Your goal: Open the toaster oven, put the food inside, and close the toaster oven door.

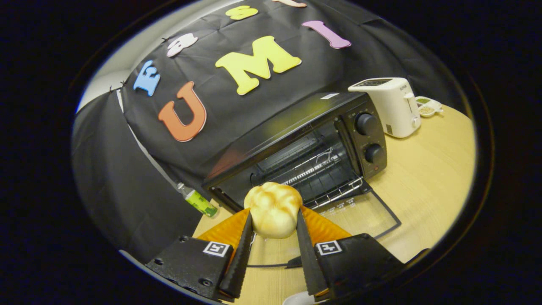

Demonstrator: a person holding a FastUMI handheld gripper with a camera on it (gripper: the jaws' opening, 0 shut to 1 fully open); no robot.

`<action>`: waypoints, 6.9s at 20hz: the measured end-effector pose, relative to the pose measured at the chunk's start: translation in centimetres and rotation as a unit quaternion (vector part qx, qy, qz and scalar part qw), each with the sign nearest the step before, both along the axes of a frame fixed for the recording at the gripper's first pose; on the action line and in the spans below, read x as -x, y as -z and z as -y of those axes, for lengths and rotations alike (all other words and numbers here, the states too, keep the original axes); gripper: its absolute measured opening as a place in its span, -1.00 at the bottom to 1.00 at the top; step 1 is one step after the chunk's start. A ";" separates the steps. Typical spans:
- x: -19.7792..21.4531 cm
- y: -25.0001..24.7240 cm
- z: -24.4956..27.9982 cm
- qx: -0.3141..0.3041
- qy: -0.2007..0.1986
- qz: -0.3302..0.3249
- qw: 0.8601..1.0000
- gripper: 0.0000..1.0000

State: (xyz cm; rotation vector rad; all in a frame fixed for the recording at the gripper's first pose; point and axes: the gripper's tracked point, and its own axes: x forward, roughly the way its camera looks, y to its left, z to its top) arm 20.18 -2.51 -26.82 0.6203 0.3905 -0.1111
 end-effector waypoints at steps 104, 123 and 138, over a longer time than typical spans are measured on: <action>7.7 -7.0 -3.0 0.204 -0.039 -0.037 0.978 1.00; 28.5 -21.7 -2.0 0.275 0.005 0.119 0.954 1.00; 30.7 -20.1 -3.8 0.255 0.017 0.130 0.958 1.00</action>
